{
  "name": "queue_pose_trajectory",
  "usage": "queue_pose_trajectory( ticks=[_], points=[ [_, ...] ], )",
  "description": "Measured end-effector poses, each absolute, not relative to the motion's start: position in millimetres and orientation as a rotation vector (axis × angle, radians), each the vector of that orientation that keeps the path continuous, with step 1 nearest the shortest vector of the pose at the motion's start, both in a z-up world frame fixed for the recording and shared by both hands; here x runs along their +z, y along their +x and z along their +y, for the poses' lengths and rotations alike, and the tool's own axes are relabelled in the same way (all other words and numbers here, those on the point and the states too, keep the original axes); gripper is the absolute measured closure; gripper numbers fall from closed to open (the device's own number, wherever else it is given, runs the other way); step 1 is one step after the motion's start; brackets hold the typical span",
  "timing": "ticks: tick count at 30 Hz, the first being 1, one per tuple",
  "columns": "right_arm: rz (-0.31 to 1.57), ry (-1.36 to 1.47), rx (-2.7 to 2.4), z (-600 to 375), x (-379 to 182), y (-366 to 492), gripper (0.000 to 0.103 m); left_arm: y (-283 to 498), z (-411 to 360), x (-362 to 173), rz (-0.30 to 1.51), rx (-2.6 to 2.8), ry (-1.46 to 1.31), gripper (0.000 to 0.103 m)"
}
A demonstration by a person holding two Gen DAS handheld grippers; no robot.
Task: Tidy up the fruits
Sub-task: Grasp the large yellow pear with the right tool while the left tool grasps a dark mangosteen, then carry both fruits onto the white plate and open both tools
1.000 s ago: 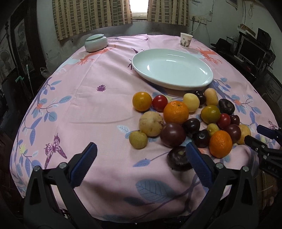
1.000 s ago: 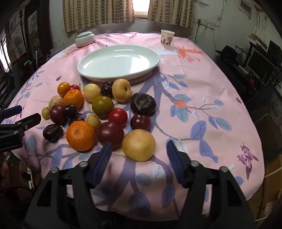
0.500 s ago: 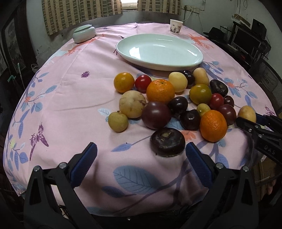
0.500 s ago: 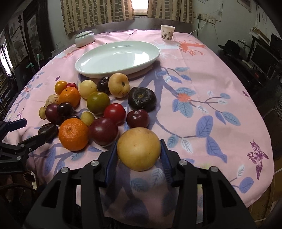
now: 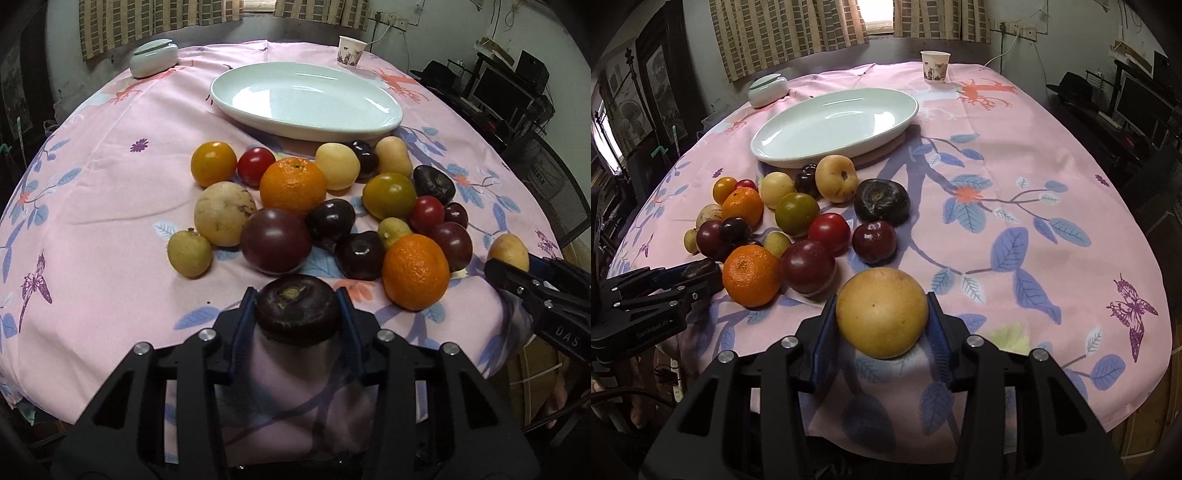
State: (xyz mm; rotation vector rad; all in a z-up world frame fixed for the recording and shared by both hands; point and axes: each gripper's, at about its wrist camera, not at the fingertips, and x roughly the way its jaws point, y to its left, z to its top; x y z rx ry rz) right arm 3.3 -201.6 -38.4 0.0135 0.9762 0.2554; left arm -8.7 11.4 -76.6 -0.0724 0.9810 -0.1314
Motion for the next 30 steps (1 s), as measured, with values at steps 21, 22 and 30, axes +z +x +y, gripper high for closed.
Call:
queue_pose_trajectory(
  ticks=[21, 22, 30],
  points=[
    [0.844, -0.105, 0.392, -146.9, 43.1, 165.4, 0.057, 163.0, 35.2, 20.8, 0.901, -0.184, -0.030, 0.059],
    [0.861, -0.107, 0.398, -142.4, 41.5, 187.5, 0.057, 182.5, 34.1, 18.8, 0.917, -0.175, -0.029, 0.059],
    [1.066, -0.124, 0.450, -113.2, -26.8, 310.2, 0.057, 313.8, 34.2, -37.5, 1.081, -0.123, -0.075, 0.059]
  ],
)
